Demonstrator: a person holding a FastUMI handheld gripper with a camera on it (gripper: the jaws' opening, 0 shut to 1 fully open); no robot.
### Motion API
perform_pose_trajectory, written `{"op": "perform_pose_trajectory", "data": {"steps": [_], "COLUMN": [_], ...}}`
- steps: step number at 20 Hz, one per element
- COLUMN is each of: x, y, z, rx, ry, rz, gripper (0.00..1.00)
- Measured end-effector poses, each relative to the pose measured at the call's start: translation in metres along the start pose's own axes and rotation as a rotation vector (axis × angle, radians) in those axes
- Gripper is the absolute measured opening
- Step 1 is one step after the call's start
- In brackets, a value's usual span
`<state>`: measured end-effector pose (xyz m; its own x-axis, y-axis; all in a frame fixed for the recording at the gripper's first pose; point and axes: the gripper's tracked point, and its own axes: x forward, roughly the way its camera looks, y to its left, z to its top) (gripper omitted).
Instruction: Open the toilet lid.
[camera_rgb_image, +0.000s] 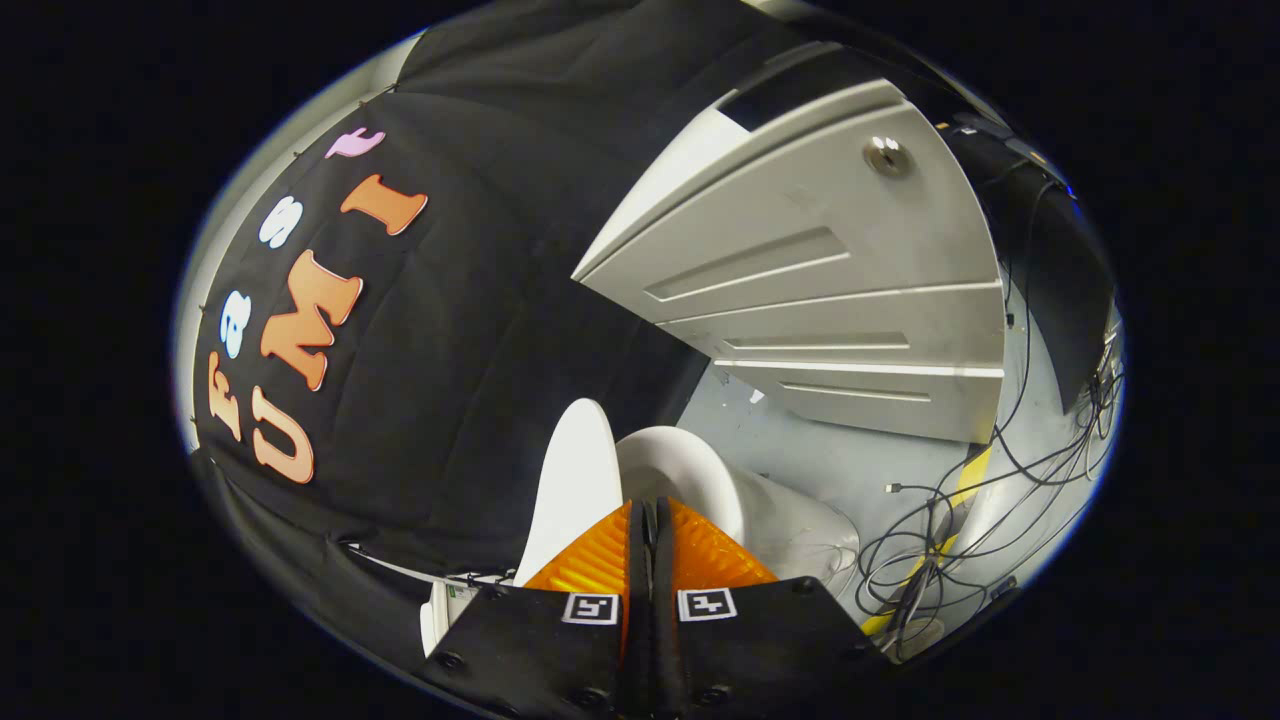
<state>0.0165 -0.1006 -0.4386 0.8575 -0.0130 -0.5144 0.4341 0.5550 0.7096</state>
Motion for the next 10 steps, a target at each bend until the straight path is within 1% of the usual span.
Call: {"op": "perform_pose_trajectory", "data": {"steps": [5,10], "x": [-0.017,-0.039], "y": [0.056,0.112], "z": [0.012,0.010], "rx": [-0.107,-0.248], "ry": [-0.042,-0.032], "rz": [0.028,0.062], "gripper": [0.08,0.08]}}
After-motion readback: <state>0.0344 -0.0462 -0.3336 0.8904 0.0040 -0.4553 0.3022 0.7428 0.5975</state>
